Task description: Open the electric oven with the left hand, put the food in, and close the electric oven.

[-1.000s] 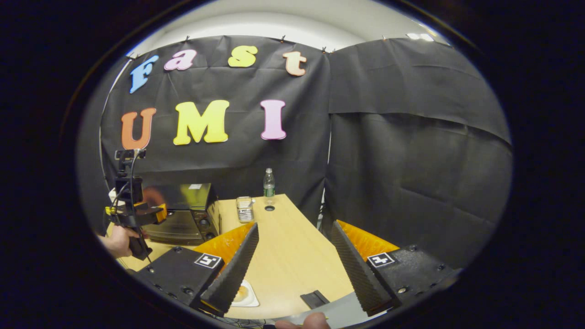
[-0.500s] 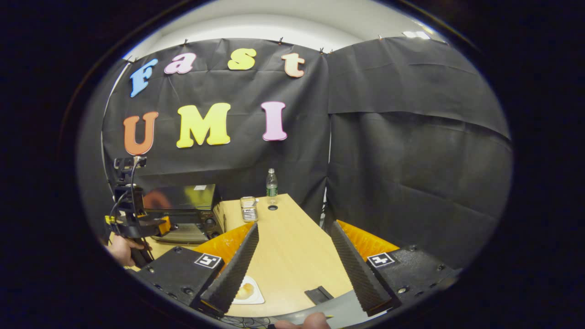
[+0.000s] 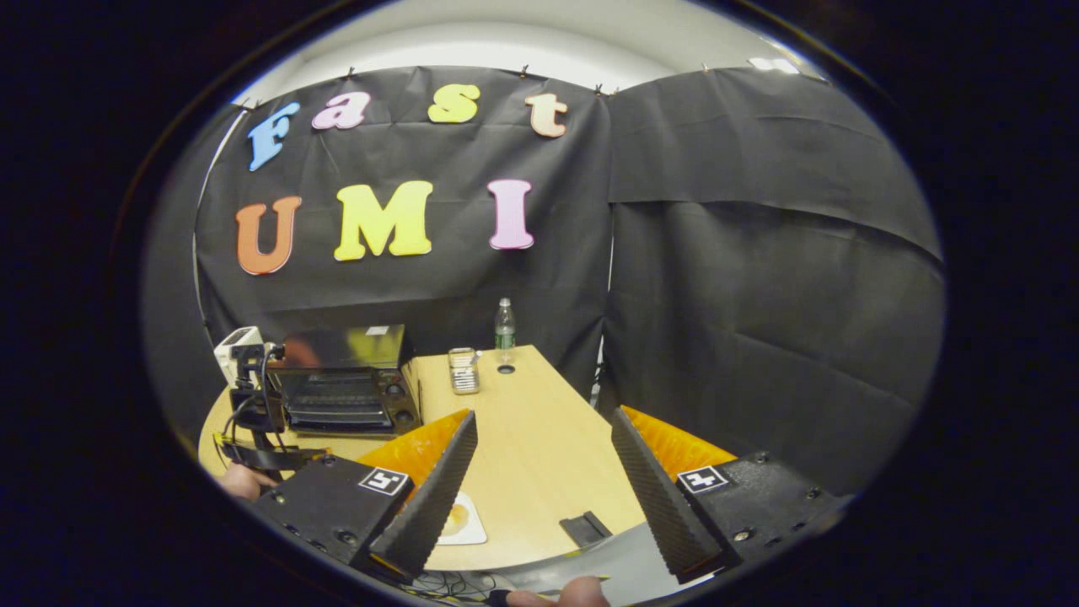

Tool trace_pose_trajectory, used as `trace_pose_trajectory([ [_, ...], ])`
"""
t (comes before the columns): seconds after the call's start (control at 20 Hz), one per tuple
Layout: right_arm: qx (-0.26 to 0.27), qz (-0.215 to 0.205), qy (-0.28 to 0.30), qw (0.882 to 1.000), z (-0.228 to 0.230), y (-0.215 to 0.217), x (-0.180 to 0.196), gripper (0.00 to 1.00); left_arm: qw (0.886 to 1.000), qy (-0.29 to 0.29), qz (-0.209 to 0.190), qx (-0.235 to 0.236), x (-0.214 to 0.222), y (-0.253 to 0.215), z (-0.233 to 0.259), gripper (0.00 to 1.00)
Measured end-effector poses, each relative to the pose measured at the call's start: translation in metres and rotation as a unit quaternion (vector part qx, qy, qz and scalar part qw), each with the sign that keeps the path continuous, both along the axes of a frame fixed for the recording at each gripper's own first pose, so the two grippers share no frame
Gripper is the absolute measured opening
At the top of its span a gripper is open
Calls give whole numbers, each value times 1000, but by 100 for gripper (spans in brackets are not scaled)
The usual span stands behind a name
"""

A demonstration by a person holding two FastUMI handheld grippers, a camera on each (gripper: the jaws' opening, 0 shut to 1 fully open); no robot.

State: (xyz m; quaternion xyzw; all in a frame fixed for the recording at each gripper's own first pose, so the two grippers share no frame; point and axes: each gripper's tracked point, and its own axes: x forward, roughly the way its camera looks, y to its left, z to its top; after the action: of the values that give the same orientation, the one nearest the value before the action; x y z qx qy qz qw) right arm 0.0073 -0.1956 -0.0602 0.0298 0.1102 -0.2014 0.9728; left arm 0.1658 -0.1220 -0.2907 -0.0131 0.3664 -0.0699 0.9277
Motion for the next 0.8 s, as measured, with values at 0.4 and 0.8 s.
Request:
trace_pose_trajectory([
  [0.4,-4,19,16,1000,-10,8,-10,98,999,1,-25,36,-5,3,-22,96],
  [0.8,25,60,34,997,-29,22,-1,98,998,-50,-25,25,-8,2,19,94],
])
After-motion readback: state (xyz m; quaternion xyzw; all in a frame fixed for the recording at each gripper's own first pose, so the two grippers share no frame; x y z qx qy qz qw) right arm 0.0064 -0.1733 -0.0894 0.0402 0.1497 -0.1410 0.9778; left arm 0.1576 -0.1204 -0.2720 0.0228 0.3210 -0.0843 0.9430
